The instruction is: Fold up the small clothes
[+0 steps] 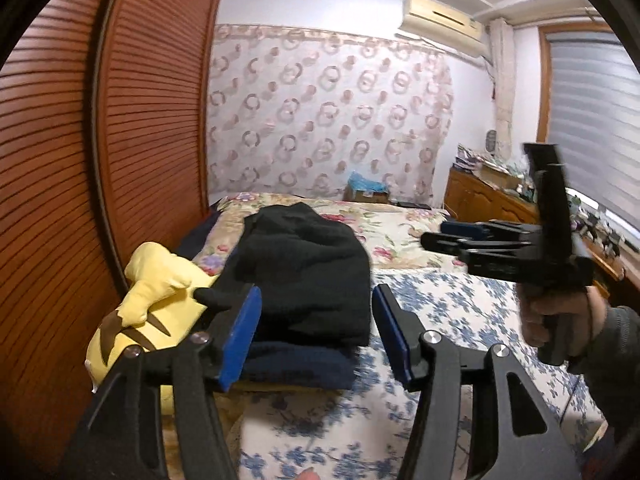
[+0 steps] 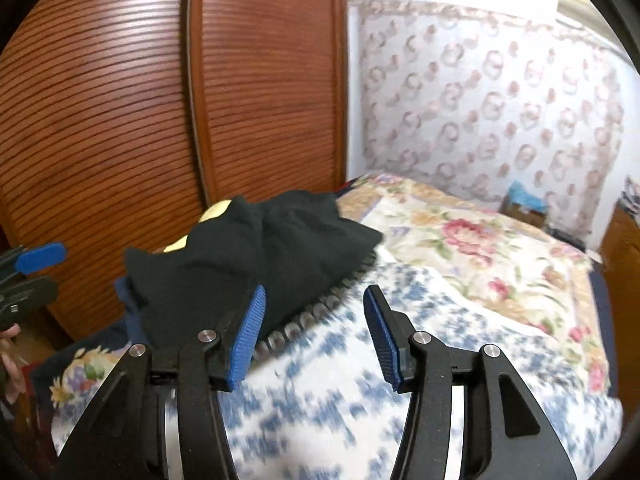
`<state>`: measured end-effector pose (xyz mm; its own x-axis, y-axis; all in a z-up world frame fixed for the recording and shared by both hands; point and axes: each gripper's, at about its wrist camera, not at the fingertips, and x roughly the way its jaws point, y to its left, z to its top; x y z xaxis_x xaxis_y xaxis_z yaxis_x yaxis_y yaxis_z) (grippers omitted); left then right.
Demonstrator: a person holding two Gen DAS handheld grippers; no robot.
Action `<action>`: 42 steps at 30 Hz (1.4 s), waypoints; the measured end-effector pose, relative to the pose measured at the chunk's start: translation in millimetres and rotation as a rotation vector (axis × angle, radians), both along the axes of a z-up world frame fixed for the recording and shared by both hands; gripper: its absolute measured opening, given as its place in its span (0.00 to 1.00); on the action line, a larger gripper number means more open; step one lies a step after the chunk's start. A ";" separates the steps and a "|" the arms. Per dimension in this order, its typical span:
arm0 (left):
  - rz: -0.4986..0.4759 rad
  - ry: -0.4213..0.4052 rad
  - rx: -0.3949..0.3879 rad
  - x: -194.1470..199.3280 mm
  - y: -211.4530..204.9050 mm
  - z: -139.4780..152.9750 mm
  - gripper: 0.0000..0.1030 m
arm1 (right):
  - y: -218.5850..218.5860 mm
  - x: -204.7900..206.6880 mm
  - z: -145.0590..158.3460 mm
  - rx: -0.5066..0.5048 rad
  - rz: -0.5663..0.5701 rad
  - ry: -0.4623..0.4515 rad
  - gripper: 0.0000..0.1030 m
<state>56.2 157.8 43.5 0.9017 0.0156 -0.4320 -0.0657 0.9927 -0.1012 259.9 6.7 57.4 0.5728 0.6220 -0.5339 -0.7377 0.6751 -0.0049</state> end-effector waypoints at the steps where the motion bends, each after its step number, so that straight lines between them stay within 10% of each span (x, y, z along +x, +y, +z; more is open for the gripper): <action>1: -0.011 0.004 0.009 0.4 -8.7 -0.6 0.55 | -11.7 -8.2 1.8 0.006 -0.013 -0.008 0.51; 25: -0.112 0.022 0.061 1.9 -133.5 -0.6 0.55 | -215.1 -128.4 5.9 0.128 -0.413 -0.068 0.74; 42: -0.081 -0.003 0.071 -9.9 -138.1 10.7 0.56 | -232.3 -146.7 13.9 0.131 -0.496 -0.131 0.73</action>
<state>46.3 19.7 54.2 0.9024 -0.0273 -0.4300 0.0156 0.9994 -0.0306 113.2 -225.6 71.2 0.8721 0.3161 -0.3736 -0.3285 0.9440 0.0321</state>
